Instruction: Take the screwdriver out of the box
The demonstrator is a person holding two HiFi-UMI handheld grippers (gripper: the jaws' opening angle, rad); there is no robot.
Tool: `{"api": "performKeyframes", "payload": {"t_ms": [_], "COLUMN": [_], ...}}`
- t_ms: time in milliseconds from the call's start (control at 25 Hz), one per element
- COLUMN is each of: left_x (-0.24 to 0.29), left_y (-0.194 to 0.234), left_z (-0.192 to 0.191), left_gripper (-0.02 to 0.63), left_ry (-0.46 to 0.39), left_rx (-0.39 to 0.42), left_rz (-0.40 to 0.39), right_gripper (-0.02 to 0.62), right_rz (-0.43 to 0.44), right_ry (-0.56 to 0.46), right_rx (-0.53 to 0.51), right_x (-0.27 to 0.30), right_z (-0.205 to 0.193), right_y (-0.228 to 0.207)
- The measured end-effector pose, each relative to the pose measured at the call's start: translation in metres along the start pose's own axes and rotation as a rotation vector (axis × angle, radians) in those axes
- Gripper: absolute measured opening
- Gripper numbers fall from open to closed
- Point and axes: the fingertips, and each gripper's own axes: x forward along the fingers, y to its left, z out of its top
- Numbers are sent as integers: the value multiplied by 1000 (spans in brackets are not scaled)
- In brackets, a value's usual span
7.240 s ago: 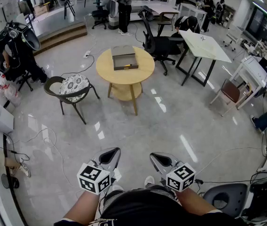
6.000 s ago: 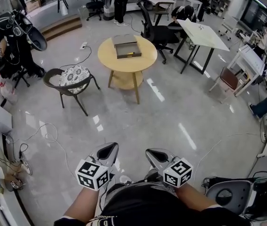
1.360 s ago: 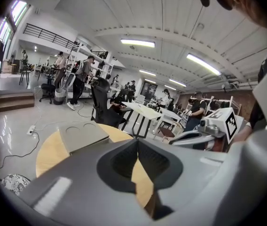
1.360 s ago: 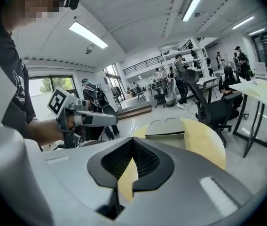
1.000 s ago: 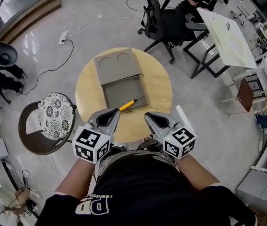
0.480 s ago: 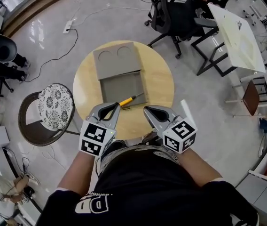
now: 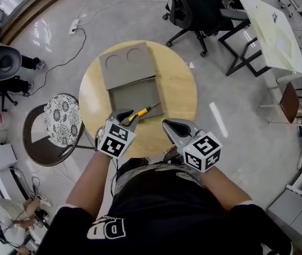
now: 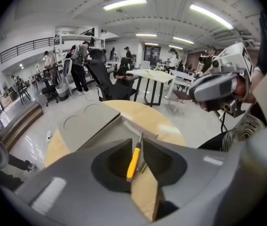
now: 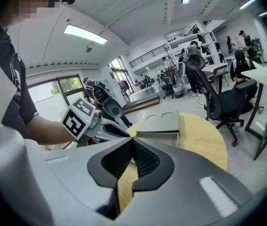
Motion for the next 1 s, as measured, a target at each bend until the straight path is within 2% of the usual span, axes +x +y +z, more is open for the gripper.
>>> {"api": "performKeyframes", "payload": {"t_ms": [240, 400, 720, 1000], "left_x": [50, 75, 110, 125], "left_y": [-2, -6, -6, -7], "left_z": [-17, -31, -50, -53], "left_gripper": [137, 143, 159, 170], "left_ry": [126, 205, 311, 356], "left_rx": [141, 198, 230, 230], "left_rz": [-37, -89, -144, -170], "right_gripper": [0, 0, 0, 0], "right_rz": [-12, -11, -2, -3], "right_ry": [23, 35, 59, 69], "right_rx": [19, 18, 25, 39], "right_x": [4, 5, 5, 1], "right_z": [-5, -4, -7, -11], "right_y": [-15, -21, -33, -41]}}
